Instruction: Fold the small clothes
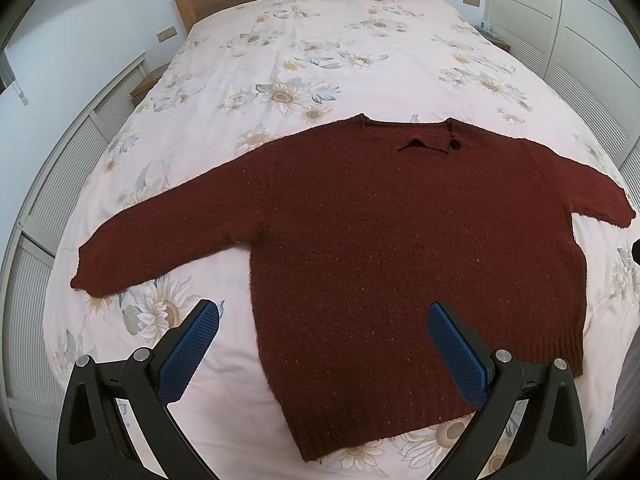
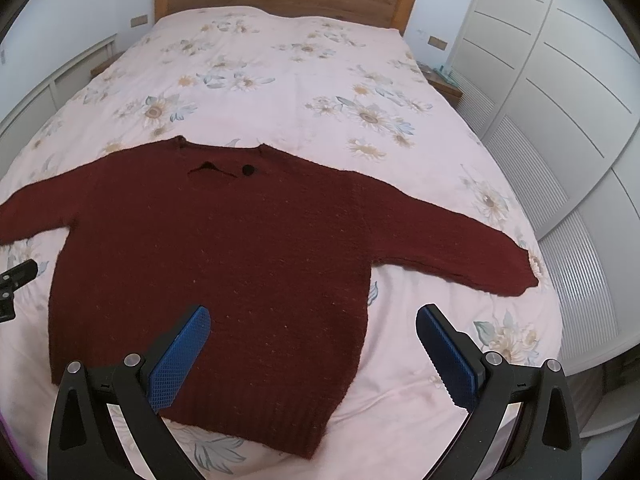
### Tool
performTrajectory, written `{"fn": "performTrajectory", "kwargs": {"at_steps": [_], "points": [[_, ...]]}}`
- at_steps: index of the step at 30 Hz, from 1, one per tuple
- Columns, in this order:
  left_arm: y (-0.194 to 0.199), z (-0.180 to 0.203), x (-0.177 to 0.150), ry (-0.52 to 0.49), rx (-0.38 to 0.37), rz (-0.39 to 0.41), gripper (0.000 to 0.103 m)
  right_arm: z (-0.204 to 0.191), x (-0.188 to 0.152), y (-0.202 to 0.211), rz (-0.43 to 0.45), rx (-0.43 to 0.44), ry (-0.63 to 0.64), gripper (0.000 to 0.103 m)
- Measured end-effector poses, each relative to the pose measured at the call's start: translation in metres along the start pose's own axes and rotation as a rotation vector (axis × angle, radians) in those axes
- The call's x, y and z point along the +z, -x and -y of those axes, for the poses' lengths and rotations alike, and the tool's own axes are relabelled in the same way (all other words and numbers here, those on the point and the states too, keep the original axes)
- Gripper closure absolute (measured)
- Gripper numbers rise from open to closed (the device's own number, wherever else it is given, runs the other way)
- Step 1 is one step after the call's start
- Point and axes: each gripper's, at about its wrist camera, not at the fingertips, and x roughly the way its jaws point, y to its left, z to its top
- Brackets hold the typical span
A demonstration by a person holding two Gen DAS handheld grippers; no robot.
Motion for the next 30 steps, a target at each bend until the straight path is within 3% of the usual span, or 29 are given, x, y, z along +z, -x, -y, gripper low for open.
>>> {"fn": "performTrajectory", "kwargs": {"at_steps": [30], "points": [[-0.0018,-0.0018,-0.0039,-0.001,-0.004,-0.012,0.001,0.0042,-0.0017,-0.0037,-0.013,-0.013,0.001,0.0]]}}
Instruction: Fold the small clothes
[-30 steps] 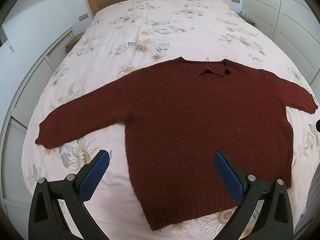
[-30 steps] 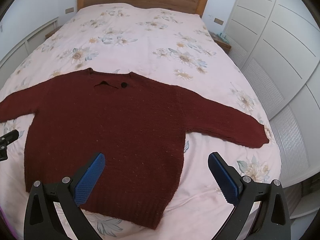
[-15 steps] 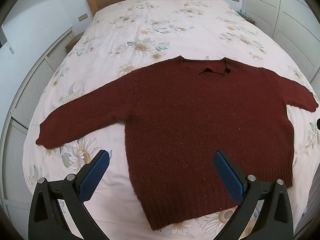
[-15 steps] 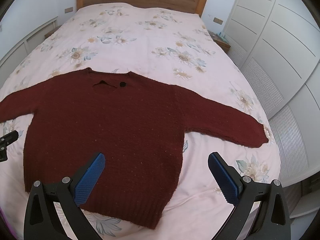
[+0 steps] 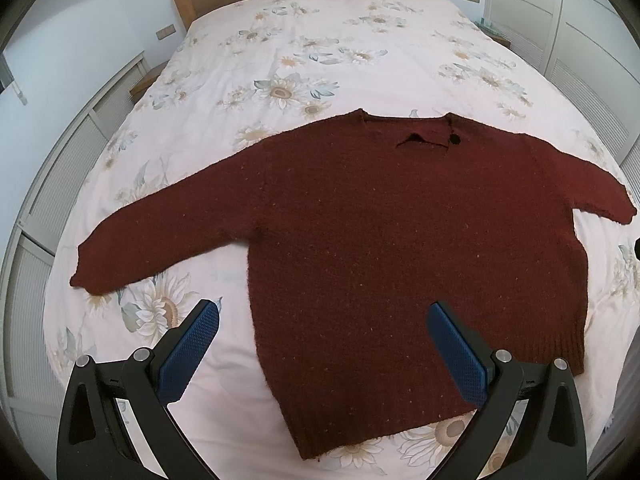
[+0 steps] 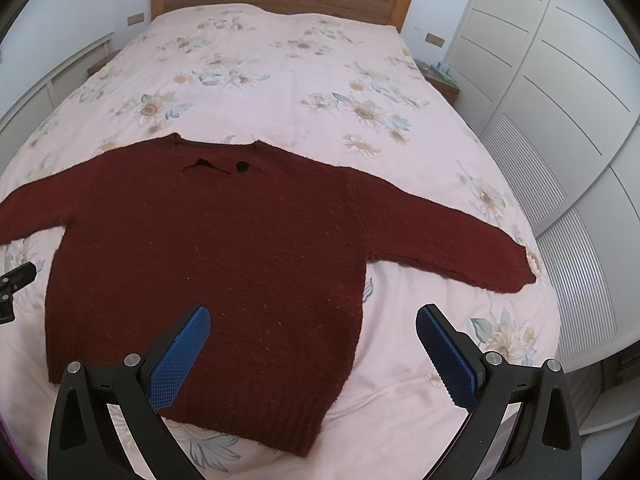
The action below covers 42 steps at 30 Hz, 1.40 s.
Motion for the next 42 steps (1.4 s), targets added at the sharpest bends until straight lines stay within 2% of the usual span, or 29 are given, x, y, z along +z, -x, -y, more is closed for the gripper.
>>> {"fn": "performTrajectory", "kwargs": {"at_steps": [29,35,42], "points": [[-0.004,0.001,-0.001,-0.013,0.004,0.002,0.001,0.001,-0.001,-0.009,-0.011,-0.005,0.001,0.0],[-0.009,0.001,0.005,-0.023,0.04,0.002,0.001,0.028,-0.001,-0.031,-0.04,-0.028,-0.033,0.0],[-0.018,0.002,0.021,-0.032,0.044,0.009,0.001,0.091,0.006,-0.068,-0.065,-0.067,-0.11,0.0]]}}
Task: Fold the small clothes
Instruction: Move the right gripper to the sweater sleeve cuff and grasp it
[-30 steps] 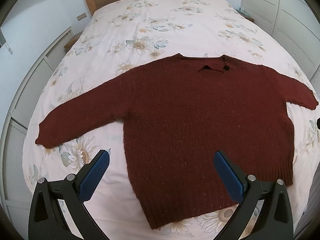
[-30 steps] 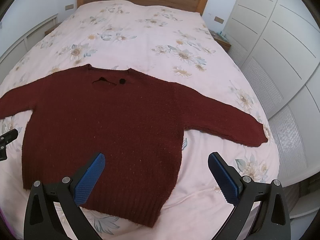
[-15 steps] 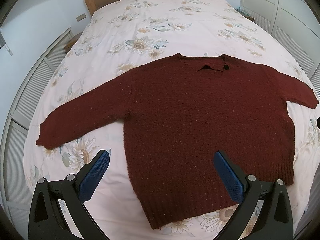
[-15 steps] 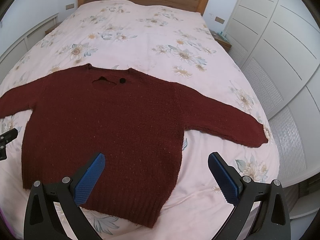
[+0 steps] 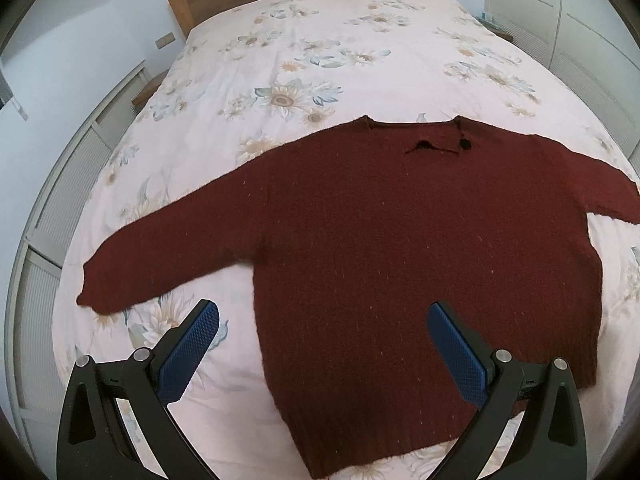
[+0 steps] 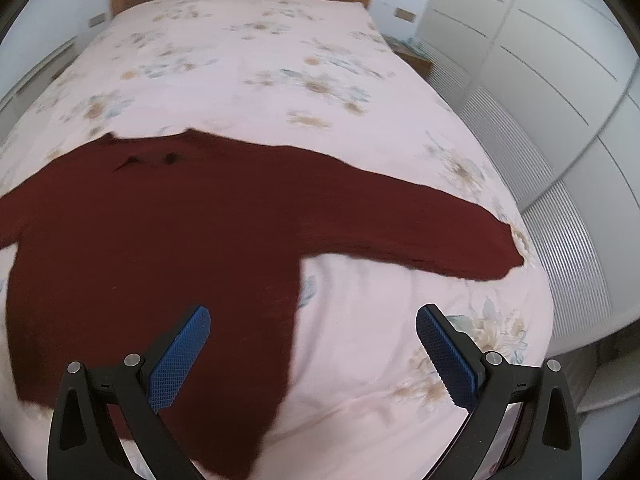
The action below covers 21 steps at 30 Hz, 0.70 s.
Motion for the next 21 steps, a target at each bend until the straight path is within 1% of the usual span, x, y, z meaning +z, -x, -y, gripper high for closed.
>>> {"fn": "performTrajectory", "kwargs": {"at_steps": [3,5,7,11,12,17,21], "points": [[-0.008,0.002,0.008,-0.009,-0.006,-0.011,0.001,0.04,0.012,-0.027,-0.029,-0.001,-0.076,0.0],[-0.015,0.002,0.013,-0.011,-0.015,-0.02,0.001,0.062,0.018,-0.042,-0.059,-0.019,-0.116,0.0],[-0.02,0.004,0.018,-0.006,-0.022,-0.022,0.001,0.081,0.024,-0.055,-0.065,-0.031,-0.147,0.0],[-0.03,0.002,0.029,0.024,-0.028,-0.024,0.001,0.126,0.032,-0.094,-0.109,-0.05,-0.232,0.0],[-0.034,0.001,0.032,0.034,-0.027,-0.029,0.001,0.142,0.034,-0.11,-0.129,-0.051,-0.267,0.0],[-0.048,0.002,0.043,0.048,-0.018,-0.049,0.001,0.191,0.033,-0.16,-0.179,-0.049,-0.401,0.0],[-0.061,0.001,0.047,0.053,-0.019,-0.067,0.001,0.236,0.02,-0.199,-0.229,-0.013,-0.572,0.0]]}}
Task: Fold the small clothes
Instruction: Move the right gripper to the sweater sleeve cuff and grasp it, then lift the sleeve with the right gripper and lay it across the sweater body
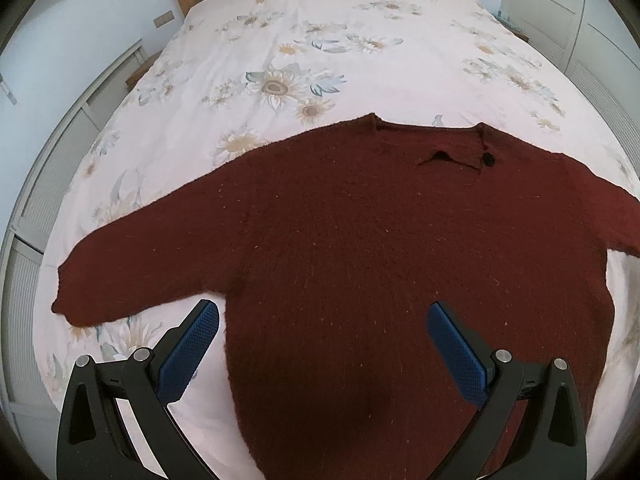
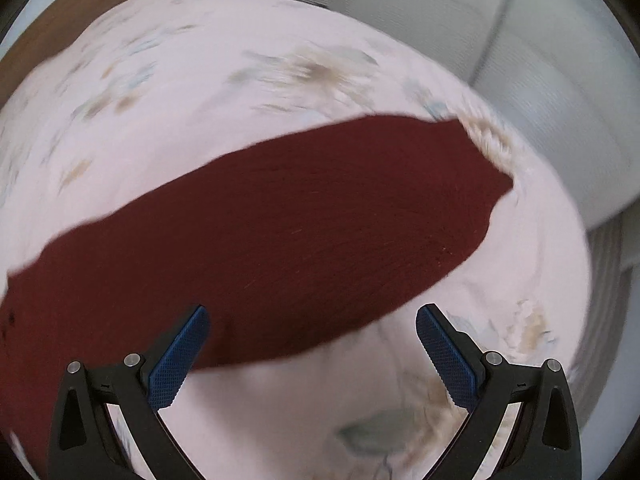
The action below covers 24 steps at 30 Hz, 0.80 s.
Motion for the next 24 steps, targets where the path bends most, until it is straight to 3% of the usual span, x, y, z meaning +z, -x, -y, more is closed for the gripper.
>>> {"fn": "performTrajectory", "kwargs": {"at_steps": [7,10,12,15,17,18,24], "points": [[-0.023,-0.002,-0.004,0.004,-0.009,-0.049,0.001,0.039,0.012,-0.041,-0.068,0.058,-0.171,0.0],[-0.029,-0.002,-0.005,-0.011,0.001,-0.065,0.001,0.04,0.017,-0.045,-0.059,0.056,-0.18,0.001],[-0.032,-0.003,-0.005,-0.01,-0.001,-0.072,0.001,0.038,0.02,-0.045,-0.058,0.043,-0.18,0.007],[-0.037,-0.007,-0.006,0.003,-0.016,-0.091,0.001,0.035,0.025,-0.038,-0.048,0.036,-0.17,0.041],[-0.04,-0.008,-0.006,0.009,-0.028,-0.104,0.001,0.032,0.032,-0.032,-0.039,0.044,-0.152,0.082],[-0.041,-0.009,-0.007,0.009,-0.036,-0.109,0.001,0.031,0.034,-0.029,-0.033,0.05,-0.148,0.087],[-0.036,-0.009,-0.007,-0.005,-0.049,-0.098,0.001,0.006,0.042,0.016,0.068,0.074,-0.049,0.089]]}}
